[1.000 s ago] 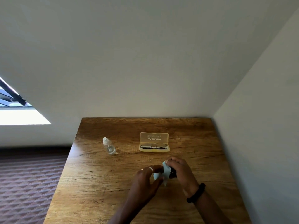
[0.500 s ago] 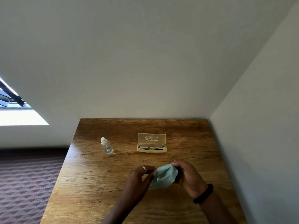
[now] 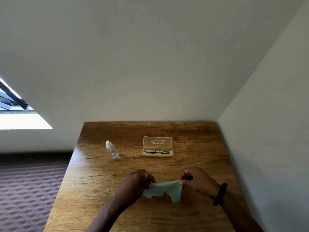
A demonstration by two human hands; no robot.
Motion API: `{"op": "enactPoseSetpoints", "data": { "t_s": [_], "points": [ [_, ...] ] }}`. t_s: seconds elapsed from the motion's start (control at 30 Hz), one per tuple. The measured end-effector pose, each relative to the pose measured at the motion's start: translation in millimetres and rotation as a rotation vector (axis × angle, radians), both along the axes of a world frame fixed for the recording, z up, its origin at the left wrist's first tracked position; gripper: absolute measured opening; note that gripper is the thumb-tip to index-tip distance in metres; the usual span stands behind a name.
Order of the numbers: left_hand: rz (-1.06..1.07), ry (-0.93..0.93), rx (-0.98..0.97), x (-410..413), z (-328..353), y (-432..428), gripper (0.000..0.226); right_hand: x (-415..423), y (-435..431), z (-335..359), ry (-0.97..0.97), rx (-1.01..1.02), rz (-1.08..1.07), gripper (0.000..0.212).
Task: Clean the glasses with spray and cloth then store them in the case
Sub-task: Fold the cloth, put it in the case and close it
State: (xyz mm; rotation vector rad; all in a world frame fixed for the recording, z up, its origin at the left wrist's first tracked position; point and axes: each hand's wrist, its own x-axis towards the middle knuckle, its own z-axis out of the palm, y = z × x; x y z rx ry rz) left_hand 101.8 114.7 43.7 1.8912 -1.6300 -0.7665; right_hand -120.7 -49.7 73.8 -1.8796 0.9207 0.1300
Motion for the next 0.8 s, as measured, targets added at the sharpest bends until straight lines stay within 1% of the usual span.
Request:
{"op": "enactPoseSetpoints", "data": {
  "t_s": [0.07, 0.13, 0.2, 0.33, 0.43, 0.5, 0.57, 0.63, 0.77, 0.8],
  "points": [
    [-0.019, -0.036, -0.023, 4.1, 0.8, -4.4, 0.019, 3.7, -3.1, 0.4, 0.028, -0.099, 0.0, 0.007],
    [0.002, -0.06, -0.061, 9.4, 4.4, -12.3, 0.018, 9.6, -8.4, 3.2, -0.002, -0.22, -0.029, 0.009],
    [0.047, -0.072, -0.105, 16.1, 11.9, -20.4, 0.017, 15.8, -14.3, 6.7, -0.091, -0.331, -0.069, 0.012],
    [0.138, -0.072, -0.266, 27.5, 25.5, -30.0, 0.018, 23.8, -22.3, 9.4, -0.263, -0.596, -0.091, 0.015],
    [0.158, -0.102, -0.377, 26.4, 25.3, -29.3, 0.017, 23.4, -20.2, 1.2, -0.311, -0.678, -0.096, 0.027],
    [0.171, -0.135, -0.413, 20.6, 17.8, -26.7, 0.016, 21.6, -14.6, -9.0, -0.31, -0.658, -0.116, 0.022],
    [0.173, -0.151, -0.407, 14.6, 4.8, -22.2, 0.018, 18.3, -7.8, -21.5, -0.276, -0.661, -0.131, 0.016],
    [0.11, -0.227, -0.384, 9.0, -15.5, -14.4, 0.022, 11.1, -1.1, -36.2, -0.201, -0.735, -0.106, 0.016],
    [-0.055, -0.401, -0.183, -8.7, -69.4, 22.2, 0.036, -12.9, 25.0, -70.9, -0.075, -0.702, 0.052, 0.018],
    [-0.081, -0.432, -0.157, -14.9, -78.9, 33.5, 0.035, -20.2, 33.8, -78.4, -0.044, -0.671, 0.09, 0.022]
  ]
}}
